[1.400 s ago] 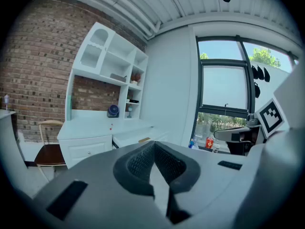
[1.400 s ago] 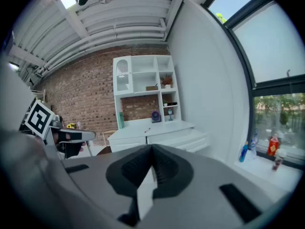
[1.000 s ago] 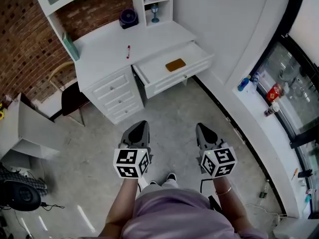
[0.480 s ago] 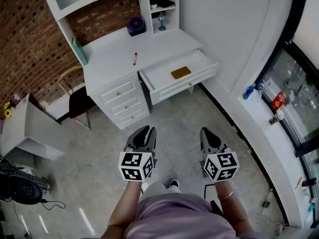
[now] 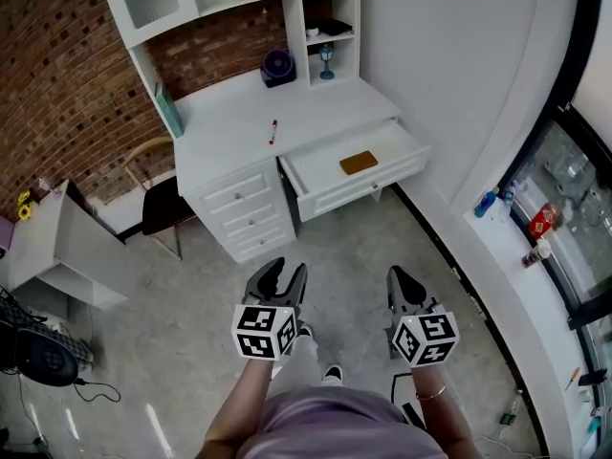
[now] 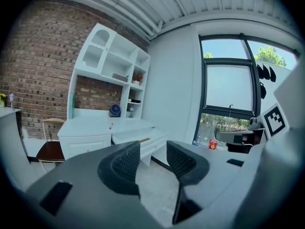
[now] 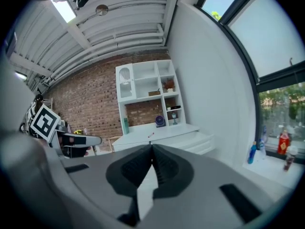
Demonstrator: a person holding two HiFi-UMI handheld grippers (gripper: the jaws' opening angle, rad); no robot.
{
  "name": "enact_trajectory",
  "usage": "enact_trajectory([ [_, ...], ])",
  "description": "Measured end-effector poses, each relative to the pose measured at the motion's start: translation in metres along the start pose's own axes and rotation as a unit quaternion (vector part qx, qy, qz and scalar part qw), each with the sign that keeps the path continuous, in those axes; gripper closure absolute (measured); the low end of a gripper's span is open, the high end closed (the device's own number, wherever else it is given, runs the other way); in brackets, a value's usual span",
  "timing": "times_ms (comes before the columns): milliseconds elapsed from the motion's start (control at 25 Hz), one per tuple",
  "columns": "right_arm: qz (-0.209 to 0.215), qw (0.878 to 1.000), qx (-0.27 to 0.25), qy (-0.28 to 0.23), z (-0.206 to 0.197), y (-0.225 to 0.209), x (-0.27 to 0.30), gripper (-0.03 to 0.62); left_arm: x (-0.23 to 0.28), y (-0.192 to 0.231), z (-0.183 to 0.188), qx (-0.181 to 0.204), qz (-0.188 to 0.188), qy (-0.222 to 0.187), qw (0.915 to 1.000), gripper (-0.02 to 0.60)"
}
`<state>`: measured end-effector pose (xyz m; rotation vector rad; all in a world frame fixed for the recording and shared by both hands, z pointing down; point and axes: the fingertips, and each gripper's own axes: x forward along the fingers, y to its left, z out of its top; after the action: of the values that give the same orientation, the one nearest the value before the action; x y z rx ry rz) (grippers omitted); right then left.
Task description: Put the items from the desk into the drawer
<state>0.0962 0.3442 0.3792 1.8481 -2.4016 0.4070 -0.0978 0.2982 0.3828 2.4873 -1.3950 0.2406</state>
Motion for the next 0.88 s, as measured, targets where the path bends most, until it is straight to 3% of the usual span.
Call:
enact_trajectory([
  [440, 0.006, 1.0, 0.004, 0.008, 0.006, -0.009, 0.056, 0.59, 0.047, 0.05, 0.015, 0.007, 0.018, -0.004, 0.9998, 0.377],
  [880, 0.004, 1.0, 0.002, -0.005, 0.043, -0.017, 0.18, 0.59, 0.141, 0.142, 0.057, 0.006, 0.028, -0.017, 0.9994, 0.368],
])
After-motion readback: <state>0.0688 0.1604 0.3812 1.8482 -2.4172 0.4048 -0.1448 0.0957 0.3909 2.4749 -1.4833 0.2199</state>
